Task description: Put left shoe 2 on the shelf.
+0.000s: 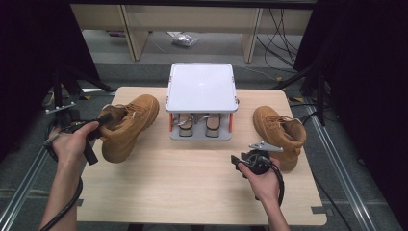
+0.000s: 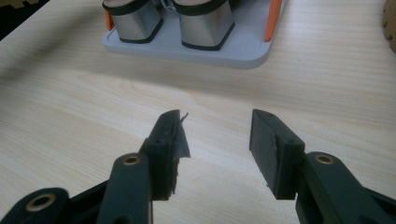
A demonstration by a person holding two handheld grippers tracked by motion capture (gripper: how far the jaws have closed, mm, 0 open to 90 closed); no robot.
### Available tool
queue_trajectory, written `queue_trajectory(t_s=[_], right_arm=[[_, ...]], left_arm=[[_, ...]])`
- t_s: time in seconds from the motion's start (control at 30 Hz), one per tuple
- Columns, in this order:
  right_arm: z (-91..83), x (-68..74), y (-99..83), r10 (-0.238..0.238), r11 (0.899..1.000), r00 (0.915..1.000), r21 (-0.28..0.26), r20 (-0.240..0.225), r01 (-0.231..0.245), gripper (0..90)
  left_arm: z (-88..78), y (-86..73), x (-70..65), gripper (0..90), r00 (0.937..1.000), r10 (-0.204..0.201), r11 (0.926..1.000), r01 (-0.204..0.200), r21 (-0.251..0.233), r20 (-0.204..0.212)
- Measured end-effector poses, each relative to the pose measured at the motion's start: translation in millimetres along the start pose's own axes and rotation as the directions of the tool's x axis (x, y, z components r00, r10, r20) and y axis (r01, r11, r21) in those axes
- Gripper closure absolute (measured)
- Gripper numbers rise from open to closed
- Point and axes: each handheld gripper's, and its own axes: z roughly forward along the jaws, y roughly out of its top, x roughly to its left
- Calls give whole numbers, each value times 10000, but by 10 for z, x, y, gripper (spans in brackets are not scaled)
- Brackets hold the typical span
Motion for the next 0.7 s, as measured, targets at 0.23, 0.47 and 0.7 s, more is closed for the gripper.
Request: queue_trajectory(t_s=[0.23, 0.47, 0.7], right_arm=[[-14, -21, 6, 78, 10000, 9999, -28, 108, -78, 545], [0, -32, -5, 118, 9999, 9999, -18, 81, -118, 546], [-2, -45, -12, 206, 9998, 9998, -11, -36, -206, 546]], left_arm=[[23, 54, -31, 793, 10000, 40, 9999, -40, -127, 21], [38, 103, -60, 793, 9998, -41, 9999, 44, -160, 180], [64, 147, -101, 794, 9998, -73, 9997, 77, -233, 174]])
